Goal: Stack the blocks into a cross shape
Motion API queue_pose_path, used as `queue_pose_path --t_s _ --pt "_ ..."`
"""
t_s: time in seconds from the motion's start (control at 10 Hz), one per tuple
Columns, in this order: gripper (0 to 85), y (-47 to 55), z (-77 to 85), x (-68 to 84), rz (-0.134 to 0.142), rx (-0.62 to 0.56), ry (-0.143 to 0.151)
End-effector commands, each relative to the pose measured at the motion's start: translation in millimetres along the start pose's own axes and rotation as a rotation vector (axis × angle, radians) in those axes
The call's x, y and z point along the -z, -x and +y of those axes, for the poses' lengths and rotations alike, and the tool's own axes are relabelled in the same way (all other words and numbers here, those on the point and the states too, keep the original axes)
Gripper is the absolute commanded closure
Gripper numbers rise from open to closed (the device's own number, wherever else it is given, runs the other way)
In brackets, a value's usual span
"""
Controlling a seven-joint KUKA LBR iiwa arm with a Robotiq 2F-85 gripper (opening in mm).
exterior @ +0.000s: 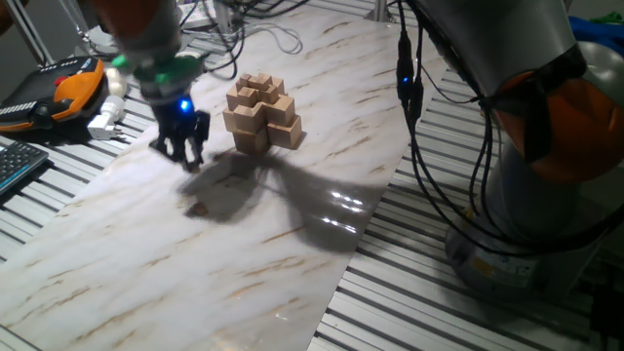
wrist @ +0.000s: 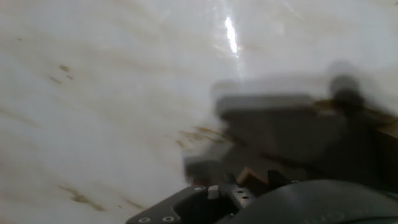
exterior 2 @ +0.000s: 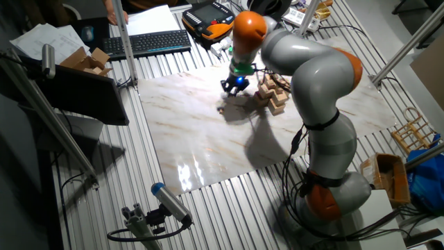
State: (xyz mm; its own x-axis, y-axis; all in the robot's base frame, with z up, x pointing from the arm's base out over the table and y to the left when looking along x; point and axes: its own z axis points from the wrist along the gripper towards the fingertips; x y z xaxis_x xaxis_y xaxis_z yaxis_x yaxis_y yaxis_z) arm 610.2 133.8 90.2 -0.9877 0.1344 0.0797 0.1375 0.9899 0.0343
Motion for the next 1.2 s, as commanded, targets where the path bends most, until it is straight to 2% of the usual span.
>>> queue_pose_path --t_s 0.0,0.3,0.5,0.7,0.8,1.0,1.1 --pt "85.0 4.0 0.6 -4.5 -0.013 0.009 -0.01" --pt "85.0 25.2 -3.8 -19.3 -0.02 0.064 -0.019" --pt "51.0 33.5 -0.6 -28.8 -0.034 0.07 -0.037" --pt "51.0 35.1 -0.2 -32.5 -0.036 0.063 -0.038" --pt "34.0 35.3 0.7 -33.9 -0.036 0.054 -0.038" --pt "34.0 35.8 3.6 -38.4 -0.04 0.024 -0.039" --pt "34.0 35.1 4.5 -42.1 -0.053 0.011 -0.04"
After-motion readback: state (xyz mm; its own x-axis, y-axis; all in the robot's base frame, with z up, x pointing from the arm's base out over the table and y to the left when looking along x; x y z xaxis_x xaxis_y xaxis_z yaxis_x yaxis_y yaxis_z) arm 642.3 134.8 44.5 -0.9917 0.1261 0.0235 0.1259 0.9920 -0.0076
